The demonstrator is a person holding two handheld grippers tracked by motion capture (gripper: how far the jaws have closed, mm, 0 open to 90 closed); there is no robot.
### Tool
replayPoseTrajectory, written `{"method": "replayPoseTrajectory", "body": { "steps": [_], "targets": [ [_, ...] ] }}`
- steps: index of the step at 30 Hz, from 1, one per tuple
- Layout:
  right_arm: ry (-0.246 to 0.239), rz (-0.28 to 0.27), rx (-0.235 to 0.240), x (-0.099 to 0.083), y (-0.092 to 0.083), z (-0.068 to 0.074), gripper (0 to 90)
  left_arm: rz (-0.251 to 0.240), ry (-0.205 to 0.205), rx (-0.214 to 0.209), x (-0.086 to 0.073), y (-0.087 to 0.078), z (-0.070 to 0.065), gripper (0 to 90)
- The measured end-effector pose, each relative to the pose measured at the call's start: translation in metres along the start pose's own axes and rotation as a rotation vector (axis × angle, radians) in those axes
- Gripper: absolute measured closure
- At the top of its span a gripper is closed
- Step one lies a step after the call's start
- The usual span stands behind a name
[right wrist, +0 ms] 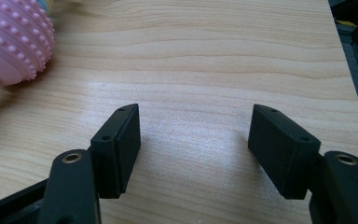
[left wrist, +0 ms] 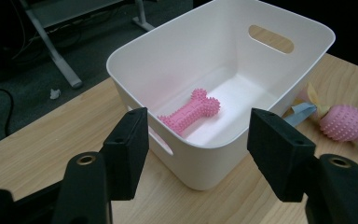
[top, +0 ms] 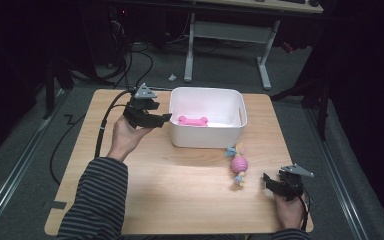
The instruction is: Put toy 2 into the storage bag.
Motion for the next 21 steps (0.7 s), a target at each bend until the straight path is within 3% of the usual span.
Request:
{"method": "replayPoseTrajectory", "body": {
  "steps": [21],
  "targets": [
    [-0.002, 0.002, 0.002, 0.000, 0.000, 0.001, 34.7, -0.020, -0.084, 0.036, -0.048, -0.025, 0.013, 37.8]
  ]
}}
Point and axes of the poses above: each handheld gripper's, and its own axes: y roughly forward along the jaws, x roughly out of its top, z roughly to its left, the point moved 5 cm from there along y, roughly forward along the jaws, and after that the axes turned 6 degrees about -y, right-handed, at the moved point
